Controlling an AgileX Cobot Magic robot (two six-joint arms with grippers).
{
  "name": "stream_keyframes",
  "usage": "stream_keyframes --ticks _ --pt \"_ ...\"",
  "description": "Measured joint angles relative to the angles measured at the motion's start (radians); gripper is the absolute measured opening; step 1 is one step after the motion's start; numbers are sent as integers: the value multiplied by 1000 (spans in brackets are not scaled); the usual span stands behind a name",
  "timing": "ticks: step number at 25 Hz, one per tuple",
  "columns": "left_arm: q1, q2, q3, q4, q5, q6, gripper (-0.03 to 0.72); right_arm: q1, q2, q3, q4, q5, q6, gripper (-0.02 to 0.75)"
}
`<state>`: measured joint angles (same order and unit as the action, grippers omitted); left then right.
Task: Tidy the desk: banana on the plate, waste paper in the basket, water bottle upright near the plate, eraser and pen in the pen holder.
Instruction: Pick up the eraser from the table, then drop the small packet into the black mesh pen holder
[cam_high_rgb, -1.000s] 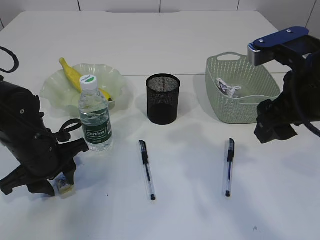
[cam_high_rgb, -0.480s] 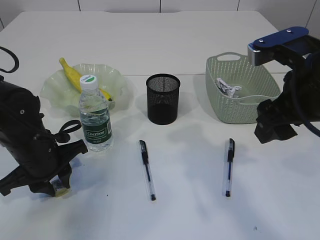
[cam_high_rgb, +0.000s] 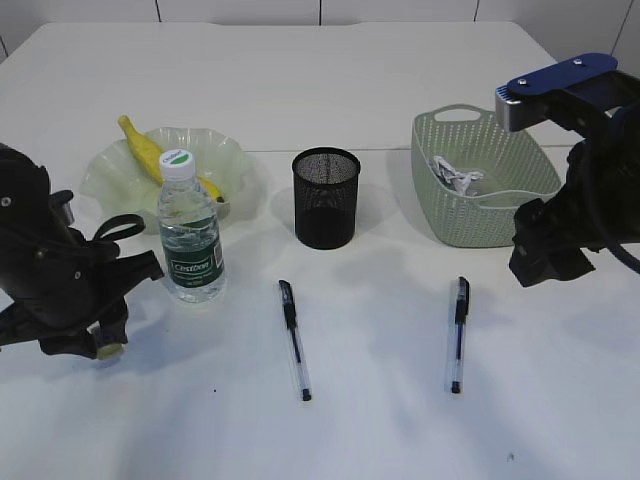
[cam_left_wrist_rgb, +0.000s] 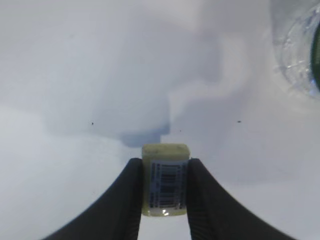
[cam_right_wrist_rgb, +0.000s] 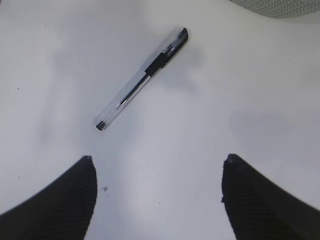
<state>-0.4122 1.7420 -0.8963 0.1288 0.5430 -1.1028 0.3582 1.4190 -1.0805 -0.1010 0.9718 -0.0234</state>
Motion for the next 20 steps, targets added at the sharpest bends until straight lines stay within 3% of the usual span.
stream_keyframes --ticks 6,20 --pt "0 -96 2 62 0 82 183 0 0 0 0 0 0 580" --pt "0 -319 3 83 -85 367 183 0 0 0 4 16 0 580"
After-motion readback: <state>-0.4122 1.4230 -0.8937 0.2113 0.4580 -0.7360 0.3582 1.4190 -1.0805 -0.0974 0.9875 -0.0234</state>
